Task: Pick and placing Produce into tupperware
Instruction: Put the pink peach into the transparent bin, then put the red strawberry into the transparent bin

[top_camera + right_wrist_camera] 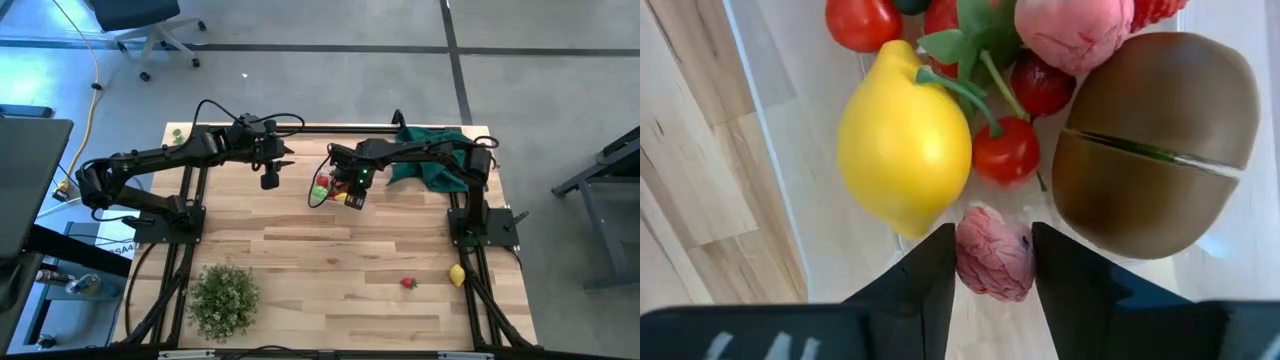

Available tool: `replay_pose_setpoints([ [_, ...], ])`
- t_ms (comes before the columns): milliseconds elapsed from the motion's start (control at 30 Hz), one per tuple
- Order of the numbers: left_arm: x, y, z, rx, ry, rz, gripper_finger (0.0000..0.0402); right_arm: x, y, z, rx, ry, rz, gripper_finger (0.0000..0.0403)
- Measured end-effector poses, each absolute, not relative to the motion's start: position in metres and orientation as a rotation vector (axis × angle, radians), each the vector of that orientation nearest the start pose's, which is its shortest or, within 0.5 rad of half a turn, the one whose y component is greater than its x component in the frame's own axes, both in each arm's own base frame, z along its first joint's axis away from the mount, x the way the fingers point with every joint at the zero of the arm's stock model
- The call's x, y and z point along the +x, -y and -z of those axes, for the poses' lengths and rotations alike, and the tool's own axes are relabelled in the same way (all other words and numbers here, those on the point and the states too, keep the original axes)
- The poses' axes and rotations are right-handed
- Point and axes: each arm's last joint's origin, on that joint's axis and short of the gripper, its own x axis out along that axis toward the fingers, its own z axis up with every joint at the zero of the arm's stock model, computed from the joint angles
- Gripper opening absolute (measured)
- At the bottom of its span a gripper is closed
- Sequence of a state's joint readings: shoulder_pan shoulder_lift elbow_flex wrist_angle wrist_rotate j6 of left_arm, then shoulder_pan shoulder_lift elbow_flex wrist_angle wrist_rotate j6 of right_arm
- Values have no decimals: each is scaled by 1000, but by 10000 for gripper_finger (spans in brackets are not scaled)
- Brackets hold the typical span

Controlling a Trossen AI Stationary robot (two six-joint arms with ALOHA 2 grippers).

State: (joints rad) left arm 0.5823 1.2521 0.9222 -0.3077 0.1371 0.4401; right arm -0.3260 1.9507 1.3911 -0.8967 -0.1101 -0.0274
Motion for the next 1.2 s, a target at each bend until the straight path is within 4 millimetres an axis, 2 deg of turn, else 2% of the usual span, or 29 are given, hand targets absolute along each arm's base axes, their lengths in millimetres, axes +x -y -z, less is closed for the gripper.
replay_pose_setpoints([
  [433, 224, -143, -274, 194, -680, -288, 124, 351, 116, -174, 280, -1412, 145, 154],
  [667, 224, -143, -274, 194, -681, -288, 124, 348, 115, -181, 334, -1398, 124, 153],
  [800, 224, -143, -274, 194, -681, -288, 124, 340, 115, -205, 368, -1337, 125, 145],
  [900, 224, -143, -274, 194, -680, -288, 124, 329, 111, -232, 371, -1271, 140, 142],
  [1033, 224, -143, -274, 194, -681, -288, 124, 308, 101, -270, 388, -1200, 142, 142],
  [1200, 224, -143, -274, 194, -680, -287, 124, 273, 79, -311, 433, -1163, 153, 142],
])
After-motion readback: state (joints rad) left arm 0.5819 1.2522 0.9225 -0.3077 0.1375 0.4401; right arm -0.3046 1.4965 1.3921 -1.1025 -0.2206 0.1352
